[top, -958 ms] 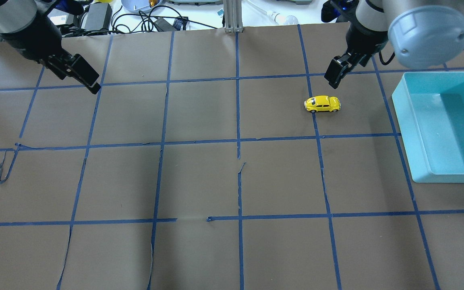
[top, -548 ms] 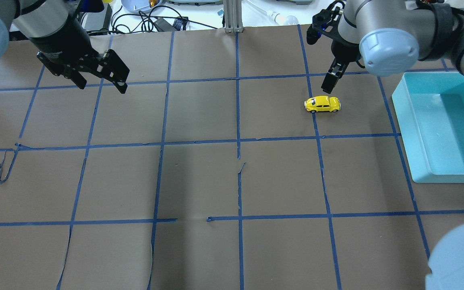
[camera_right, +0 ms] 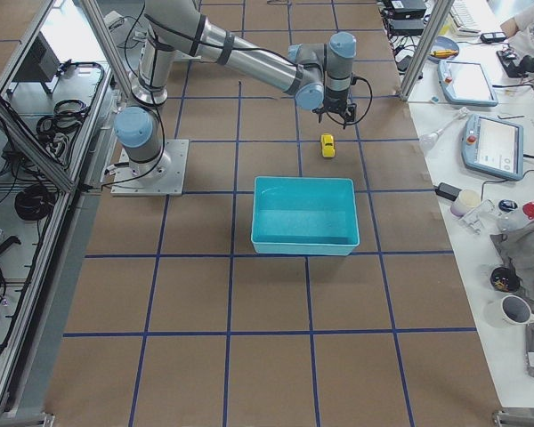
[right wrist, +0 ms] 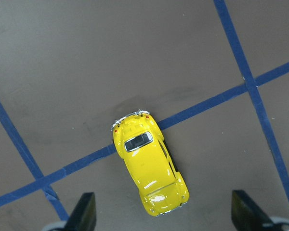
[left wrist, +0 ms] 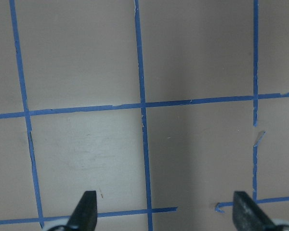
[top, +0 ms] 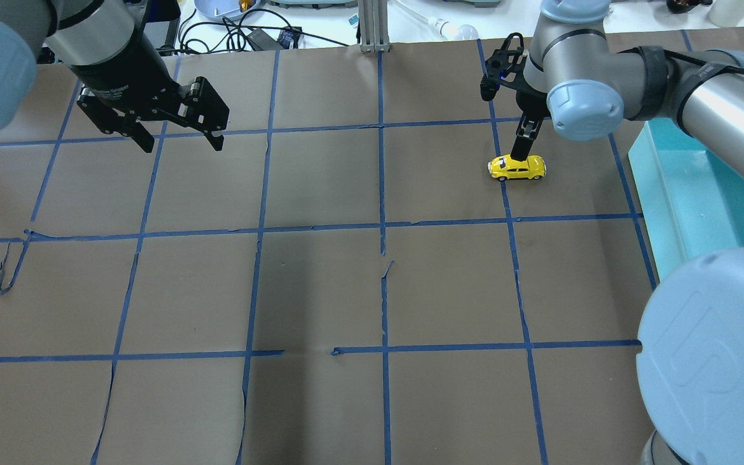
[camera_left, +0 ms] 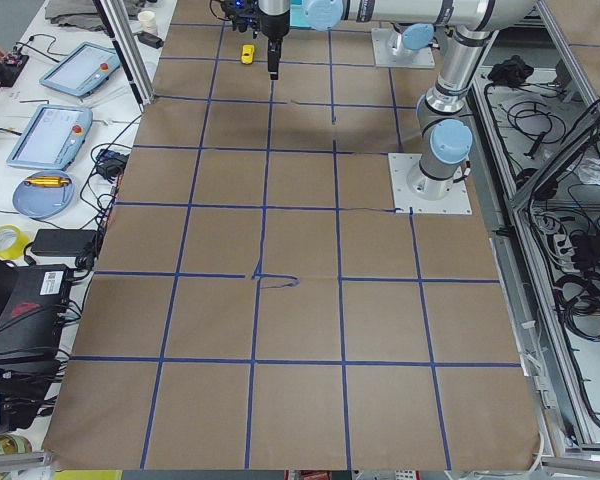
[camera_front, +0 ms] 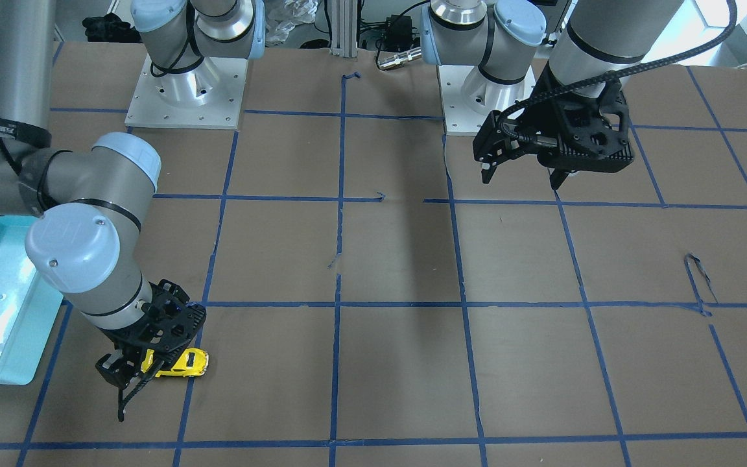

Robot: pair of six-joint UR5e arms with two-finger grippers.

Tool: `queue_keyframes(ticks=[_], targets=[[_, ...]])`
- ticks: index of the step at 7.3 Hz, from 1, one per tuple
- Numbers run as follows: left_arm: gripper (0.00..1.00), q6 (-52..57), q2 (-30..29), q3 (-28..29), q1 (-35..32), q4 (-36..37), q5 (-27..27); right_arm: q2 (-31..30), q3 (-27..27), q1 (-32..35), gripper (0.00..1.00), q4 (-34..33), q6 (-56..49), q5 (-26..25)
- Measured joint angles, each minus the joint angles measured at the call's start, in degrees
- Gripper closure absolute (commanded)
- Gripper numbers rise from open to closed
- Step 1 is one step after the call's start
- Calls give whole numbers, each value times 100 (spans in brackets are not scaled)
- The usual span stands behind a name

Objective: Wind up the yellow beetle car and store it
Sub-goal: 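Lower the right gripper onto the yellow car near the bin, then close the right gripper on the car and lift it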

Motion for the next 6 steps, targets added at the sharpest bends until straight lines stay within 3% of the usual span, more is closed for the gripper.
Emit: queue_keyframes(ticks=[6], targets=[[0, -14, 33, 9, -4, 5, -36, 546, -23, -16, 0, -311, -329, -139]])
